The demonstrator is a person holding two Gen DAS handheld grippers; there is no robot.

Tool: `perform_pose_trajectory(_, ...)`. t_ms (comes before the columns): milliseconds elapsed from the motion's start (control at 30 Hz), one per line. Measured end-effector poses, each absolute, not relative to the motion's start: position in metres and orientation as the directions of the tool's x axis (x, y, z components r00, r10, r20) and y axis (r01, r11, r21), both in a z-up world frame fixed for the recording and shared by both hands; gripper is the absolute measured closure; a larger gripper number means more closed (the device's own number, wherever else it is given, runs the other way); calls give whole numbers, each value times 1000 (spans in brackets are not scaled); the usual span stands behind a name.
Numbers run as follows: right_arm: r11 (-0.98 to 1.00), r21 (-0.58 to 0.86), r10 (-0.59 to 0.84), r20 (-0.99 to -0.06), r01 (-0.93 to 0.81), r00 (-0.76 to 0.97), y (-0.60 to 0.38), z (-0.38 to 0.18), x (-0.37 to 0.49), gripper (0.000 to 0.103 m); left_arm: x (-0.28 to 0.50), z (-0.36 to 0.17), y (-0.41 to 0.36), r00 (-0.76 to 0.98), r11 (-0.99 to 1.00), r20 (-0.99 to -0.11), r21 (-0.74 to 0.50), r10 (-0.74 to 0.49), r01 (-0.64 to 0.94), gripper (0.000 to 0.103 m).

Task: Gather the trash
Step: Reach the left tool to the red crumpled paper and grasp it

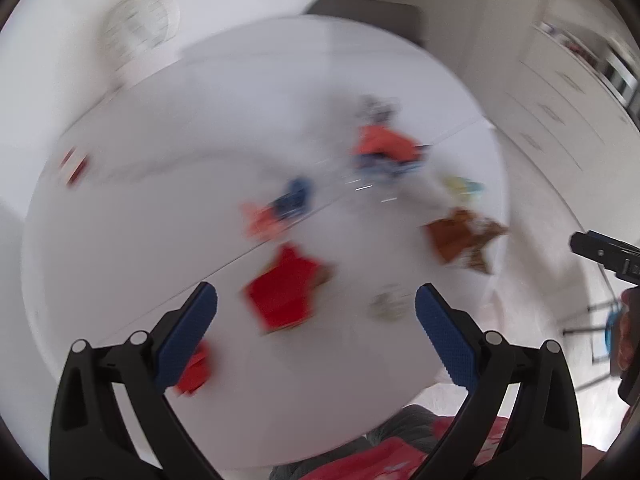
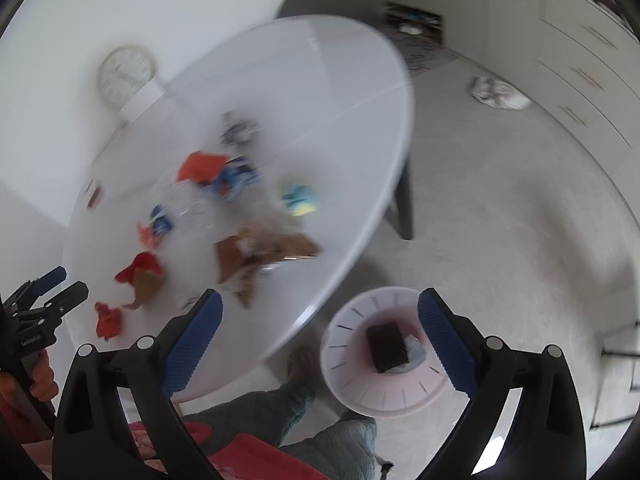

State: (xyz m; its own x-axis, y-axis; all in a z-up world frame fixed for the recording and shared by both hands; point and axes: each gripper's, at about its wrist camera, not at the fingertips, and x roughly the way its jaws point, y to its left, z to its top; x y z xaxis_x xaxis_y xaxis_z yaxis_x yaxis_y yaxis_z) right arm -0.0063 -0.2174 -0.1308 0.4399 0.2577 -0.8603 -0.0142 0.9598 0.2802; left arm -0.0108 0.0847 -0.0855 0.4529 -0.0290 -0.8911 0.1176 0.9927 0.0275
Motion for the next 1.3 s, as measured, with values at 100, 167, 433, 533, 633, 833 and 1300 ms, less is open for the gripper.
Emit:
perform_pose_trajectory(100,959,272,281,-867,-82,412,-187,-133,5,6,-18,-96,120,440,998,-898,45,25,35,8)
perform_pose_trajectory(167,958,258,288,-873,-128,394,-165,-134,11,6,-25,-105,145,431,999,-901,52,54,-16,8)
perform_pose_trajectory(433,940,207,293,-899,-271,327,-98,-138,25,6,-33,-156,204,352,987,-932,39,92,-155,8)
perform_pose_trajectory(533,932,196,292,-905,-306,309,-81,-139,26,6,-32,-169,210,334,986,-940,19,75,-167,8)
perform_pose_trajectory(633,925,182,287,-910,-335,300,-66,-137,26,6,-28,-180,214,320,984,-946,3,60,-176,11)
perform_pose_trajectory(833,922,164,272,-918,-349,288,-51,-137,29,5,-17,-192,208,295,987,-955,-19,30,-161,34)
perform_pose_trajectory(1300,878,185,294,-936,-442,193,2,-158,37,5,-12,-202,206,278,993,-961,-32,0,-112,63)
